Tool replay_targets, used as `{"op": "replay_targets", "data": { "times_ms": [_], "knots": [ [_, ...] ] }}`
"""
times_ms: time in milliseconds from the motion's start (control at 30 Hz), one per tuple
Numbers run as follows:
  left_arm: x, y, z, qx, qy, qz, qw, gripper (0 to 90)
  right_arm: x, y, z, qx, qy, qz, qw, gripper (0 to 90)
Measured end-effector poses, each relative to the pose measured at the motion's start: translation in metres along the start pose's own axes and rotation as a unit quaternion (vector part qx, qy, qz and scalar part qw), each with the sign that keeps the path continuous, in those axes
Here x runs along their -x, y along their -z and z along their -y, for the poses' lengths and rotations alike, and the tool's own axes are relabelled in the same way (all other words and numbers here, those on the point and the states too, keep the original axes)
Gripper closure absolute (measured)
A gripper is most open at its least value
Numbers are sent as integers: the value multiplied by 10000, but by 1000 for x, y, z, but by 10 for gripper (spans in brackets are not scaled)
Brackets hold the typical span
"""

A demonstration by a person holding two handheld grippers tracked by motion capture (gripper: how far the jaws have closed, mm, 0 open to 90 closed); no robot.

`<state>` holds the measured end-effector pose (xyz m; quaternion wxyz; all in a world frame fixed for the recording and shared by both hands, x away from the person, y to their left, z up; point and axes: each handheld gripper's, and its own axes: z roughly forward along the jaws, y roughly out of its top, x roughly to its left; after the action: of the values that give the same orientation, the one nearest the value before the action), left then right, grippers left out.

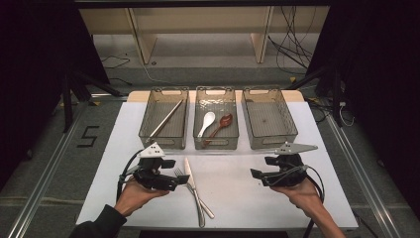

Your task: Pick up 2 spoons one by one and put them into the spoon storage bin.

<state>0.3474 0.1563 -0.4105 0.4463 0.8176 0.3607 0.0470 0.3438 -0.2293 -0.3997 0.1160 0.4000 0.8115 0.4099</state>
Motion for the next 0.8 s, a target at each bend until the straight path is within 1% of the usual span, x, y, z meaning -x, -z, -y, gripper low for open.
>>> {"op": "replay_targets", "data": {
  "times_ms": [167, 233, 300, 400, 533, 600, 667, 733, 800],
  "knots": [
    [4, -5, -1, -43, -53, 78, 9999, 230, -1, 3, 6, -8, -30, 2, 10000, 282],
    [6, -9, -2, -82, -82, 133, 9998, 255, -2, 4, 8, -24, -26, 7, 10000, 280],
    [9, -13, -3, -160, -144, 190, 9996, 276, -2, 4, 9, -34, -25, 15, 10000, 280],
    [16, -19, -4, -274, -176, 283, 9991, 312, -3, 5, 11, -59, -25, 9, 10000, 279],
    [24, -29, -5, -408, -272, 335, 9982, 379, -4, 6, 13, -64, -42, 23, 10000, 279],
    [27, -33, -6, -468, -321, 366, 9977, 434, -4, 7, 14, -60, -47, 33, 10000, 279],
    [29, -37, -6, -541, -376, 413, 9970, 475, -5, 8, 14, -43, -57, 31, 10000, 280],
    [31, -41, -6, -620, -451, 416, 9962, 536, -5, 9, 15, -40, -40, 45, 10000, 280],
    [31, -44, -5, -711, -484, 422, 9954, 571, -5, 9, 16, -42, -46, 47, 10000, 280]
  ]
}}
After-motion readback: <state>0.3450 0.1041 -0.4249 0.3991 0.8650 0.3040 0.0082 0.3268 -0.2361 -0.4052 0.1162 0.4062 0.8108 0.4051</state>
